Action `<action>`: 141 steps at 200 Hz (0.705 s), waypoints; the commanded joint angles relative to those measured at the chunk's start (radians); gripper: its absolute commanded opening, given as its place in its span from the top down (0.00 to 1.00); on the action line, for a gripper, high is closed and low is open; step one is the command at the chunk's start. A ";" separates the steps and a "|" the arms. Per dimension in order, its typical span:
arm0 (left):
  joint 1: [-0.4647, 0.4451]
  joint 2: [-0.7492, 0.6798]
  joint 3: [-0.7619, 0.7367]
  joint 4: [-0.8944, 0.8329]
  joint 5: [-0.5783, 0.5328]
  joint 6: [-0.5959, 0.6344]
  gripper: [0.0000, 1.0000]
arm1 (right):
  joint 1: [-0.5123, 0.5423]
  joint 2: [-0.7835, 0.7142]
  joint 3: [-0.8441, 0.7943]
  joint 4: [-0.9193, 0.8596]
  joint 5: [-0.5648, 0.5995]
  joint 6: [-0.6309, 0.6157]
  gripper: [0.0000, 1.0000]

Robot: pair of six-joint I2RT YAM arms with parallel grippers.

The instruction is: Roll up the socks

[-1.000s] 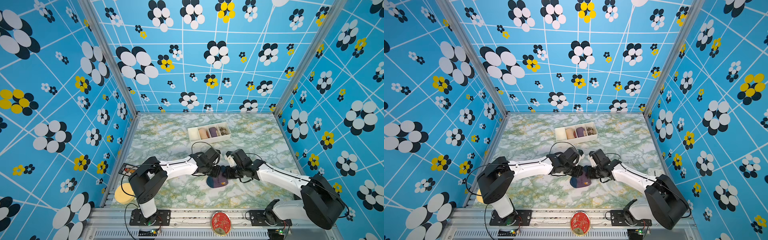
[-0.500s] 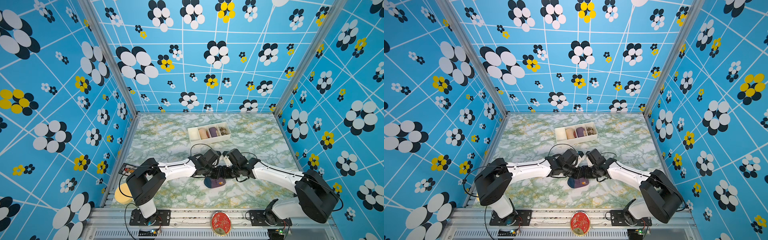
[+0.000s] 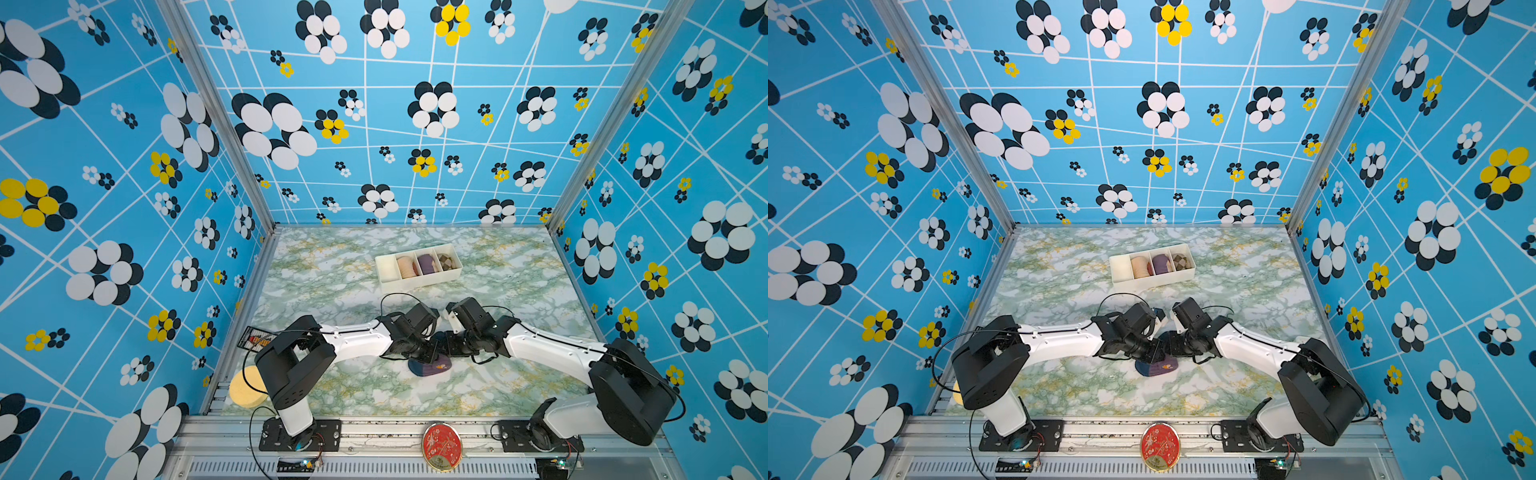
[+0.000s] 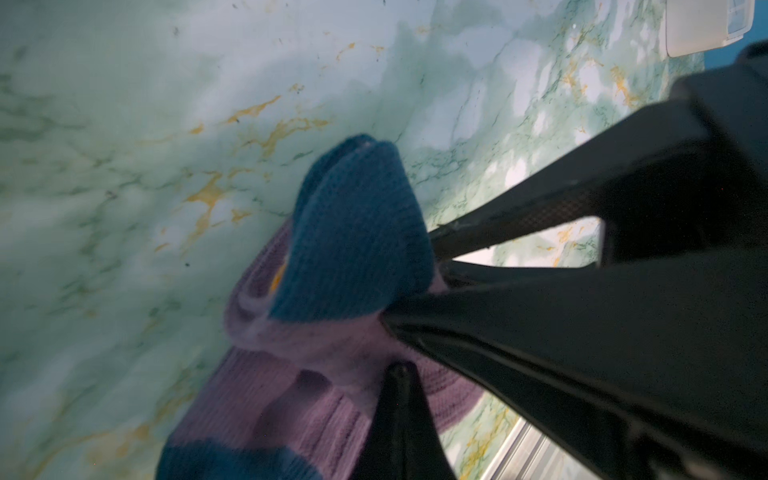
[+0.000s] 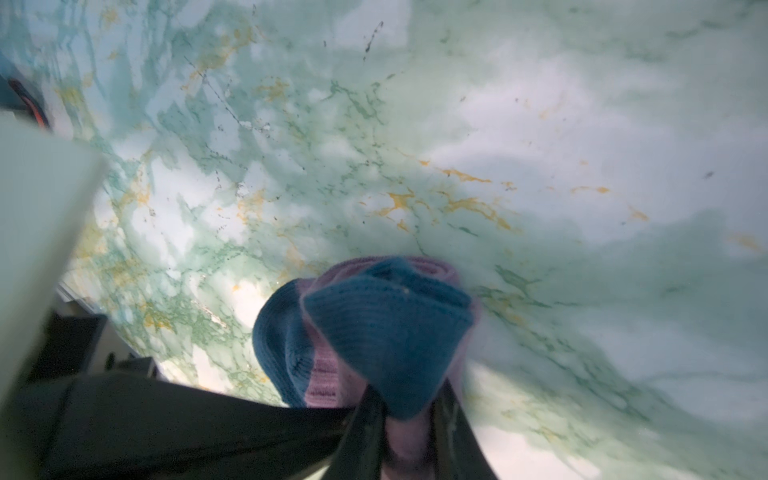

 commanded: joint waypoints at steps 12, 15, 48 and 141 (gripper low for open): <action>0.002 0.035 -0.027 -0.041 -0.005 0.008 1.00 | 0.007 -0.053 -0.006 -0.006 0.014 0.009 0.70; 0.002 0.036 -0.029 -0.041 -0.006 0.009 1.00 | 0.006 -0.059 -0.006 -0.006 0.014 0.007 0.69; 0.012 0.044 -0.035 -0.033 -0.008 0.009 1.00 | -0.014 -0.128 -0.018 -0.020 -0.010 -0.001 0.63; 0.017 0.074 -0.016 -0.028 -0.011 0.012 1.00 | -0.145 -0.192 -0.095 -0.057 0.004 -0.037 0.64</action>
